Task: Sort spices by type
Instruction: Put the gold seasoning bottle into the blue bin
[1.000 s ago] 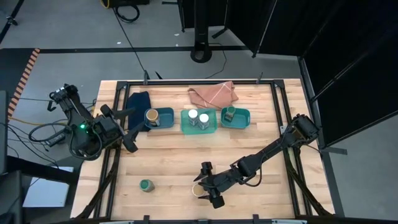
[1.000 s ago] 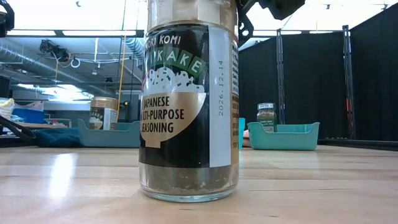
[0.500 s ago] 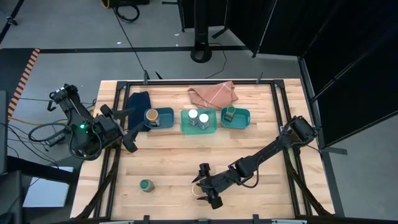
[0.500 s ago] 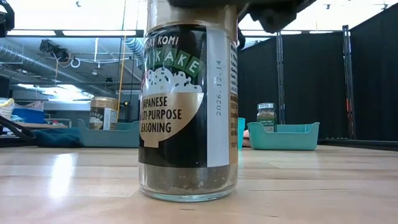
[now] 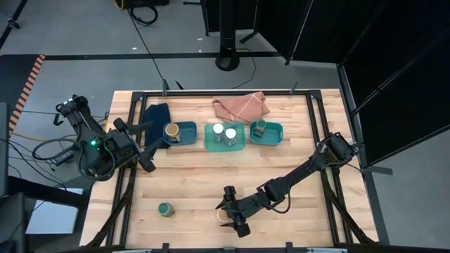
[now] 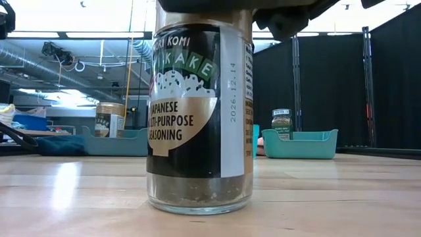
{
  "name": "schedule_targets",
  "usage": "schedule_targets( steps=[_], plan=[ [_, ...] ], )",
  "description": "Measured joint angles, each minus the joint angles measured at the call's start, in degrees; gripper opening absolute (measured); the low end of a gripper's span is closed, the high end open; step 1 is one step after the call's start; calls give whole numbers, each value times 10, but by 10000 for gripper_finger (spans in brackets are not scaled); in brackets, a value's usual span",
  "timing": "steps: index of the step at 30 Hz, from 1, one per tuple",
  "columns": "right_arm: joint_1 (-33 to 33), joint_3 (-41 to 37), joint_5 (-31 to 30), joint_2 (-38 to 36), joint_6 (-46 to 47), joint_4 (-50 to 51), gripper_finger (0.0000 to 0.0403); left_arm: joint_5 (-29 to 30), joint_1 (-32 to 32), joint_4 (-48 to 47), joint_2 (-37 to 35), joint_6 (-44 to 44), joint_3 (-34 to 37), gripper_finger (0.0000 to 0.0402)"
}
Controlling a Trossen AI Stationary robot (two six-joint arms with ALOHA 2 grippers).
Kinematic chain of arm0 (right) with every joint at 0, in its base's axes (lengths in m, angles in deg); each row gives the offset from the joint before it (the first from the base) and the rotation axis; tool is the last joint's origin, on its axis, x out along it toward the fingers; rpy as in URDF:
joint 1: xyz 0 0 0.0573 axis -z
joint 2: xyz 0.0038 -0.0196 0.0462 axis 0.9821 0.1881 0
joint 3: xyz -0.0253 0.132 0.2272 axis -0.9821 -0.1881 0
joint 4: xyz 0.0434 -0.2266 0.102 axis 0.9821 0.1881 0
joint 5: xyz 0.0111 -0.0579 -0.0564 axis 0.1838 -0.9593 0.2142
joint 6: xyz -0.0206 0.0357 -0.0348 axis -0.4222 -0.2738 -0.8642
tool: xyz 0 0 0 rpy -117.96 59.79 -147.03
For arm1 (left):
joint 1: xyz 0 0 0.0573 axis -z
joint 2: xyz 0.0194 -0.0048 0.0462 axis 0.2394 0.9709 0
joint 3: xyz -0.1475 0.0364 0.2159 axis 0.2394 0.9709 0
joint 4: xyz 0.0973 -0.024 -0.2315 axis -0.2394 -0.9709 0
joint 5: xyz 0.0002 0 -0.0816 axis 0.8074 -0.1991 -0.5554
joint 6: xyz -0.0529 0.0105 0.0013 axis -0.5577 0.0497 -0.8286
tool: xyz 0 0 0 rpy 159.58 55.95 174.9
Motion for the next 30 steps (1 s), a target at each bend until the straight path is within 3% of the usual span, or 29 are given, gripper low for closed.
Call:
schedule_targets(
  steps=[7,30],
  plan=[
    [0,1,2,-1,0,13,285,0,0,0,0,0,0,308],
    [0,1,-14,-1,14,22,291,0,0,0,0,6,0,308]
  ],
)
